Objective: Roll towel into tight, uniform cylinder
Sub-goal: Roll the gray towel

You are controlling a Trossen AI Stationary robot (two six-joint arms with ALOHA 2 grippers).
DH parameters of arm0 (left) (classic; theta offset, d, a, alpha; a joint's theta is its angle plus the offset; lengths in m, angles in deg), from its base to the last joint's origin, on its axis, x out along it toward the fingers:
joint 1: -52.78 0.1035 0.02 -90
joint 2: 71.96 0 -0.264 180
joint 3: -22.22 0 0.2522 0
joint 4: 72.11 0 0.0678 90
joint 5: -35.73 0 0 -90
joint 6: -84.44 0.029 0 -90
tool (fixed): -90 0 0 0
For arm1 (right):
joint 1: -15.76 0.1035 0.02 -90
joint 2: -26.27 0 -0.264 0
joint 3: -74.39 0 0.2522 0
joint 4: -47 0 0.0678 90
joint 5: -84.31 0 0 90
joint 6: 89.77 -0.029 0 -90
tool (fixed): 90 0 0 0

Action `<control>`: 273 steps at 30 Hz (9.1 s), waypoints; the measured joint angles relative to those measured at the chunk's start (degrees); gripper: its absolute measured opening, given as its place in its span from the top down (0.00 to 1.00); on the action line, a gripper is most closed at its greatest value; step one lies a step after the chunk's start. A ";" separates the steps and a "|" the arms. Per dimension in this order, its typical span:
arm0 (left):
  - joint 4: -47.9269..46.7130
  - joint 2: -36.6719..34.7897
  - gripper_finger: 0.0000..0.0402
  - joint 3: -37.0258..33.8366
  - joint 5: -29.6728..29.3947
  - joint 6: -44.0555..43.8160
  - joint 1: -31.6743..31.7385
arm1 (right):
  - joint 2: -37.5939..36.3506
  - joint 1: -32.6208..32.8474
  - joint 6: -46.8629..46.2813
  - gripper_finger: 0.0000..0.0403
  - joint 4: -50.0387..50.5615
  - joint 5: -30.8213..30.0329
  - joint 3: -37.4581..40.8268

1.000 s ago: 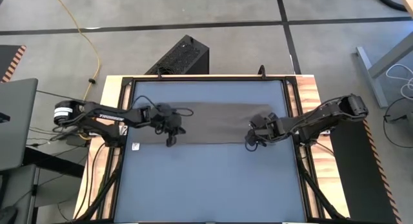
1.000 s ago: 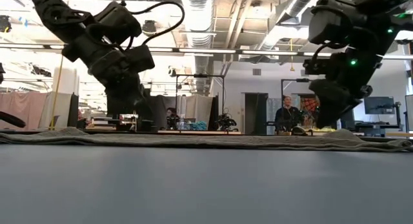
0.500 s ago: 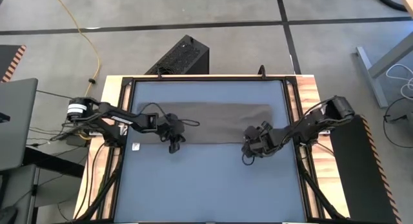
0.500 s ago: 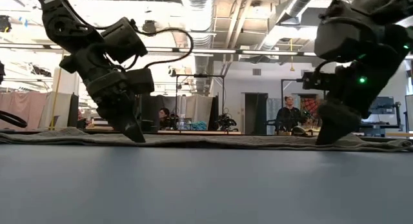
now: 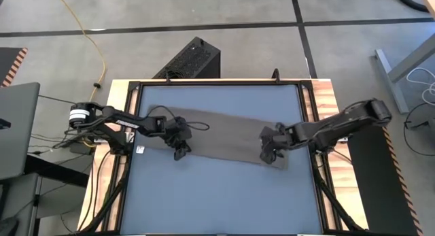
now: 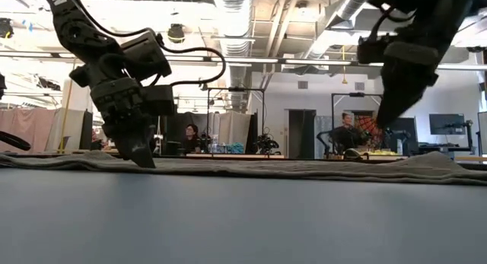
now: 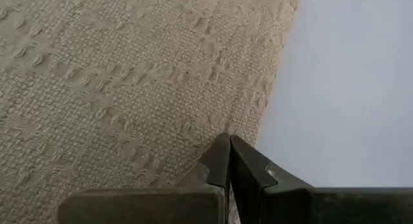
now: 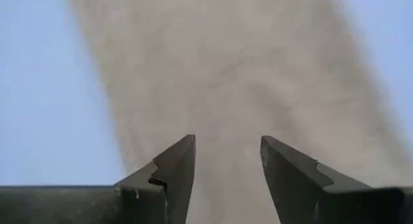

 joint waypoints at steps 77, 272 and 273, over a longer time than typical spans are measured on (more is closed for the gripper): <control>5.50 10.29 1.00 18.42 -19.50 1.92 -9.14 | 2.45 28.07 -7.45 0.50 -21.55 -0.57 7.17; 0.20 34.49 0.66 48.65 -29.80 -3.33 -41.33 | 32.12 45.76 -1.53 0.78 -30.60 -4.49 -7.46; -0.46 34.49 0.66 48.65 -28.45 -3.90 -41.30 | 32.26 46.44 -2.56 0.80 -30.48 -4.77 -7.46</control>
